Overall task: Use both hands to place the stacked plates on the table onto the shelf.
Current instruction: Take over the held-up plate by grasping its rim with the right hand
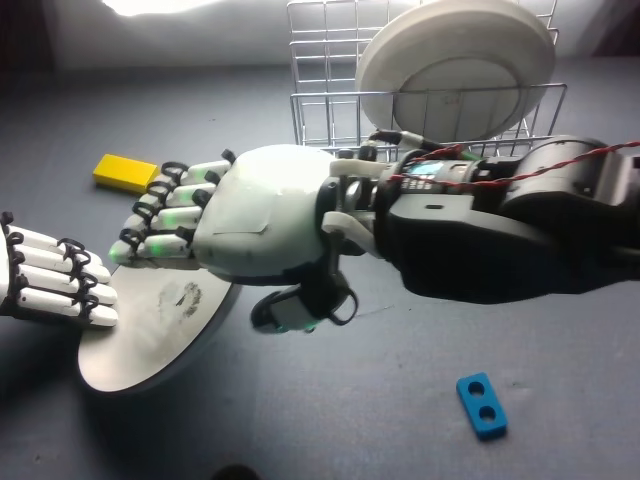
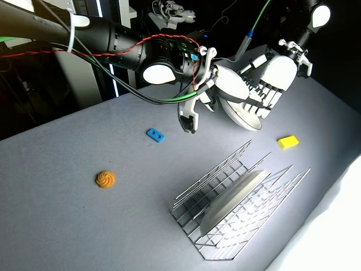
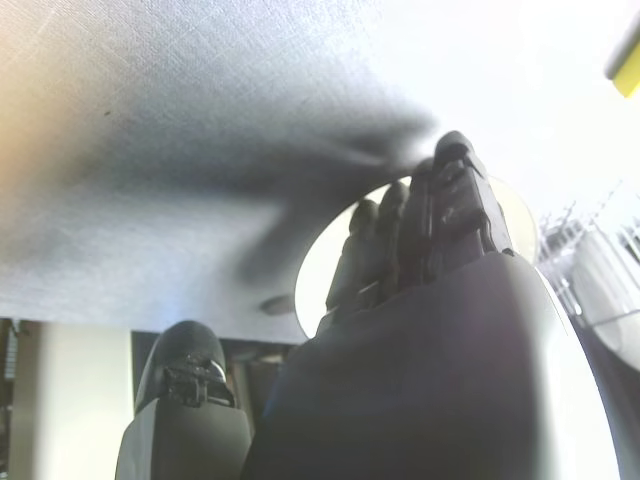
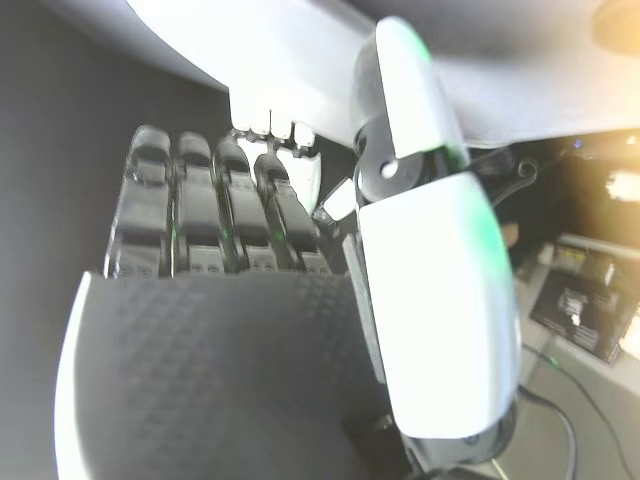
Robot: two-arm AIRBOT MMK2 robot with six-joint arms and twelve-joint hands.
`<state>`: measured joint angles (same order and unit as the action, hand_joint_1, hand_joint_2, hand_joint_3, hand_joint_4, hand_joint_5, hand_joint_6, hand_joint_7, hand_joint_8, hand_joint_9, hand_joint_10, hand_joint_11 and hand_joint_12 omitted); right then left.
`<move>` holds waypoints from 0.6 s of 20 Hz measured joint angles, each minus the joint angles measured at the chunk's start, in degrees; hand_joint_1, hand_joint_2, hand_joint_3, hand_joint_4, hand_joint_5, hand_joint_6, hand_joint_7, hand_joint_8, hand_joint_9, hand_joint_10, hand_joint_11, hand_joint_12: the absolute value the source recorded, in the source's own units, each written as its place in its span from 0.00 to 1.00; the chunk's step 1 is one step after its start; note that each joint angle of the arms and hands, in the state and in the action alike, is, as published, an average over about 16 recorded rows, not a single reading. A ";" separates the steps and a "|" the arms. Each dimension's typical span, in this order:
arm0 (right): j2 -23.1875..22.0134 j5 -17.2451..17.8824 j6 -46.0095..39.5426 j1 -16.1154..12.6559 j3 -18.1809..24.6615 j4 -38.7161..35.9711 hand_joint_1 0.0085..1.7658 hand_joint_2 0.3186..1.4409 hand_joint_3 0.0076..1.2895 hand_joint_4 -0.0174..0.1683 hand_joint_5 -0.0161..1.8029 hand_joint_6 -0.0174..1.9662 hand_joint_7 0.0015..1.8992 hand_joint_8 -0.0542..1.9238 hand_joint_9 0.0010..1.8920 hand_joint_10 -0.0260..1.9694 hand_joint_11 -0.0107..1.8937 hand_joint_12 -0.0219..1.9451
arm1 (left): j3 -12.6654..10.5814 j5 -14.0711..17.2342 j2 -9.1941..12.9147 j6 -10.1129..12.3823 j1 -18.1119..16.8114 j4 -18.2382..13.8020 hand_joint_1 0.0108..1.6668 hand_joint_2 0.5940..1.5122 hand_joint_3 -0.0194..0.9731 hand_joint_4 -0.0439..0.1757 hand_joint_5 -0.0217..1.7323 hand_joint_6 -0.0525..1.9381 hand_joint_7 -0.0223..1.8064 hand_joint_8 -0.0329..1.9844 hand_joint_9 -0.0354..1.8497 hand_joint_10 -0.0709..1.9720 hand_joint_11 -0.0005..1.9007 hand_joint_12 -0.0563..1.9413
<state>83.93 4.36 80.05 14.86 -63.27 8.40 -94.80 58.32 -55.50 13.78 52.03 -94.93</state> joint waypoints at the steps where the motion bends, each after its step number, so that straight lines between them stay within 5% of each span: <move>1: 0.54 -0.04 -0.01 0.18 -0.59 0.70 0.63 0.71 0.01 0.11 0.02 0.03 0.01 0.04 0.01 0.02 0.01 0.02 | 0.00 -0.01 0.00 0.00 0.00 -0.05 0.00 0.55 0.03 0.19 0.02 0.02 0.01 0.01 0.01 0.02 0.01 0.02; 12: 6.48 -0.20 -0.04 1.75 -6.69 2.98 0.61 0.71 0.01 0.11 0.05 0.03 0.03 0.04 0.02 0.02 0.02 0.10 | 0.00 -0.02 -0.05 0.00 0.00 -0.22 0.00 0.55 0.03 0.18 0.02 0.02 0.01 0.01 0.01 0.02 0.01 0.02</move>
<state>90.42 4.16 80.01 16.61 -69.97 11.37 -94.80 58.30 -55.55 13.78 52.03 -95.15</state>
